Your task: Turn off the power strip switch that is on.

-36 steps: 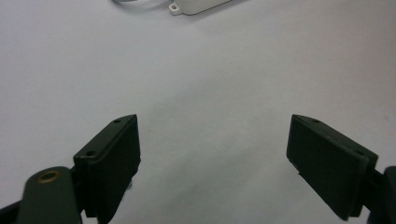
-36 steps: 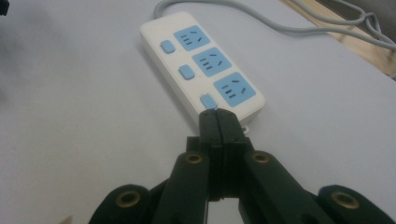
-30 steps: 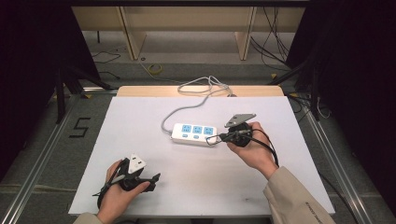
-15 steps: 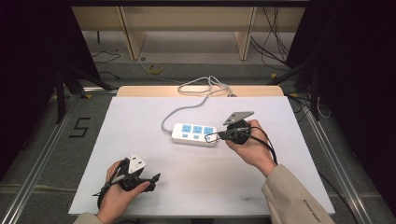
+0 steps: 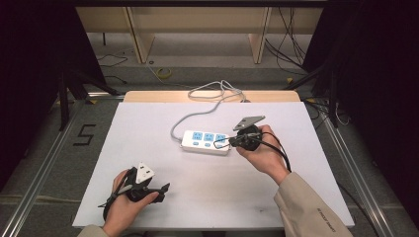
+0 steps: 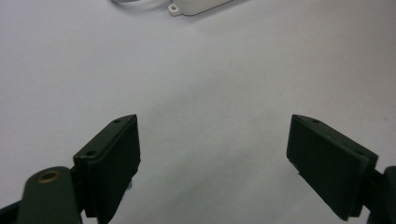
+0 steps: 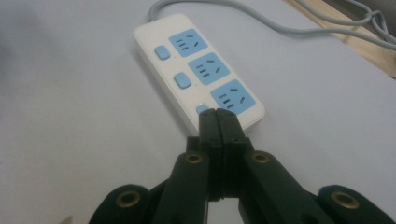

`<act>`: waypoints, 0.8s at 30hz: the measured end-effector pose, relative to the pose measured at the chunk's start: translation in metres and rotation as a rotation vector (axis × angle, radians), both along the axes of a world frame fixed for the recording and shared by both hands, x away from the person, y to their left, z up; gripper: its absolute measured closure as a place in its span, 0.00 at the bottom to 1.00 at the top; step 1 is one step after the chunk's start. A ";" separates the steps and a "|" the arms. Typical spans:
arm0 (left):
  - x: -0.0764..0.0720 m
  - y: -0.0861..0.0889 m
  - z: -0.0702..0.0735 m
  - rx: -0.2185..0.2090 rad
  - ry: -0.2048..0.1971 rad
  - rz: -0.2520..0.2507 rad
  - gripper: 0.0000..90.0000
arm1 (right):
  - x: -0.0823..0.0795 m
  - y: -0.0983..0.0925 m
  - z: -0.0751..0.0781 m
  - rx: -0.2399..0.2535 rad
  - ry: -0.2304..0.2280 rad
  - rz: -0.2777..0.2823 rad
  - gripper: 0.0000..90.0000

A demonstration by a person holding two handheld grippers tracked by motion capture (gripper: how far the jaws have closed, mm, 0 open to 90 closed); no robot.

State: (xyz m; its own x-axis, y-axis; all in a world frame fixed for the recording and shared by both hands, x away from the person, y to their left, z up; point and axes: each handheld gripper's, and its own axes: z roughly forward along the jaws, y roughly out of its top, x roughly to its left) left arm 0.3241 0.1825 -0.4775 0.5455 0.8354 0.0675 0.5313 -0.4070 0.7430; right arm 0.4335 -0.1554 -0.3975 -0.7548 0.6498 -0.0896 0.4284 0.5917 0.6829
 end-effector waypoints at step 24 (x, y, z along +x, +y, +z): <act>0.000 0.000 0.000 0.000 0.000 -0.002 0.19 | 0.011 0.009 -0.002 -0.015 0.013 0.001 1.00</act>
